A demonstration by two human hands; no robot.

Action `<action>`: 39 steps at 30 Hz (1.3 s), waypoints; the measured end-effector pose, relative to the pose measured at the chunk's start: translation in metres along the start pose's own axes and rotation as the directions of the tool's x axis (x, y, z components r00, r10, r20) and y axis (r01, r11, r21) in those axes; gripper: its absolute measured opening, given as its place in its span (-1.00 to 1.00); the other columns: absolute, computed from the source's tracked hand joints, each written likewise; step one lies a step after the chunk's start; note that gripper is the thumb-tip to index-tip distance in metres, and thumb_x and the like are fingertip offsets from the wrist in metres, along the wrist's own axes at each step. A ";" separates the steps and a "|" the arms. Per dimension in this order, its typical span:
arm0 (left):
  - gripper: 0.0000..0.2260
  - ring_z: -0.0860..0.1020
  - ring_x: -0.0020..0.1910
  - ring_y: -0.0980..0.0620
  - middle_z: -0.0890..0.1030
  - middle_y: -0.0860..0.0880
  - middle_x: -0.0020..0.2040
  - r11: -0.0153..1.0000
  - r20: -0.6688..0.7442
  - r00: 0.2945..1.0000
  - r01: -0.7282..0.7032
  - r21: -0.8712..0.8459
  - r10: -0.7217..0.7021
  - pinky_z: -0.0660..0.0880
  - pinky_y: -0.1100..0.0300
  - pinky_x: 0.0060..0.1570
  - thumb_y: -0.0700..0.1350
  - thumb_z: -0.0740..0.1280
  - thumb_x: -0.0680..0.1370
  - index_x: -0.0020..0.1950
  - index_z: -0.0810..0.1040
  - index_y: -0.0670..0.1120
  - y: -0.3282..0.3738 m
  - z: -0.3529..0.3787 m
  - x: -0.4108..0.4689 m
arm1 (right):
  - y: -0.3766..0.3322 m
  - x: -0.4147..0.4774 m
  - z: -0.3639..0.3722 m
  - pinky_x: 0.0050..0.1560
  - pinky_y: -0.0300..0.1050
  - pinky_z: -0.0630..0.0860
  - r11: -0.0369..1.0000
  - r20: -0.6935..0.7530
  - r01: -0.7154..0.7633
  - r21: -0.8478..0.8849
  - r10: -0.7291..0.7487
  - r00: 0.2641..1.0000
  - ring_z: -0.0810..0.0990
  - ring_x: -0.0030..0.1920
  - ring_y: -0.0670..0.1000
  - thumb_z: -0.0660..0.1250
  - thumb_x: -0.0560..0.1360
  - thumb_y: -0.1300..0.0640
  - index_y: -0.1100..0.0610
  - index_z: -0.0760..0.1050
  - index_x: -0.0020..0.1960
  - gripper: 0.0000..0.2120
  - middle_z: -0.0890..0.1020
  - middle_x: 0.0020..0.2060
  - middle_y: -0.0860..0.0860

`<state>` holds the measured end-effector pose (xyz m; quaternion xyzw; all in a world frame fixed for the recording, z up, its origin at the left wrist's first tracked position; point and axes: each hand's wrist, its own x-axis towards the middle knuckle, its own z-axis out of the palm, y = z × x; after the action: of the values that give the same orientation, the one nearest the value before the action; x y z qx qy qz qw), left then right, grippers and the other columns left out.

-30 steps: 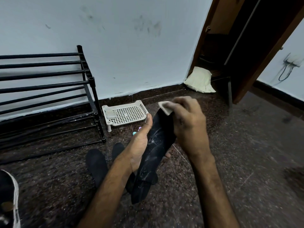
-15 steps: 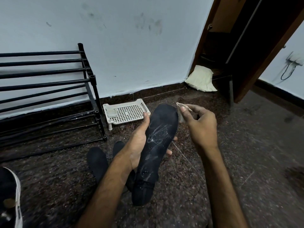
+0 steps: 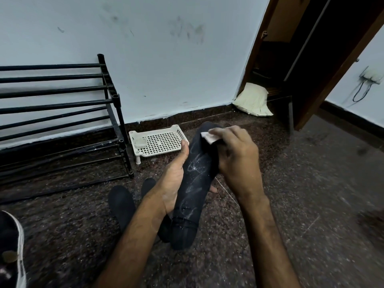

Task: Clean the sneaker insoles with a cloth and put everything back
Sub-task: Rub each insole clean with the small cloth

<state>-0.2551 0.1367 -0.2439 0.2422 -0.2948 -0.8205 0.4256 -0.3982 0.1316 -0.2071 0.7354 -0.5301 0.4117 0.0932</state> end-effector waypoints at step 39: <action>-0.30 0.64 -0.26 -0.15 0.65 -0.24 -0.10 0.985 -0.171 0.982 -0.048 0.168 0.077 0.62 0.01 -0.33 0.38 0.08 0.51 0.17 0.63 -0.19 -0.006 0.006 -0.001 | -0.003 0.006 -0.017 -0.09 -0.42 0.47 0.961 0.444 -0.252 0.115 0.177 0.878 0.56 -0.15 -0.21 0.43 0.46 0.28 0.08 0.67 -0.04 -0.85 0.59 -0.13 -0.12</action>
<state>-0.2616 0.1419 -0.2439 0.3386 -0.3293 -0.7552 0.4544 -0.4036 0.1383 -0.1910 0.7495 -0.5791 0.2911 -0.1350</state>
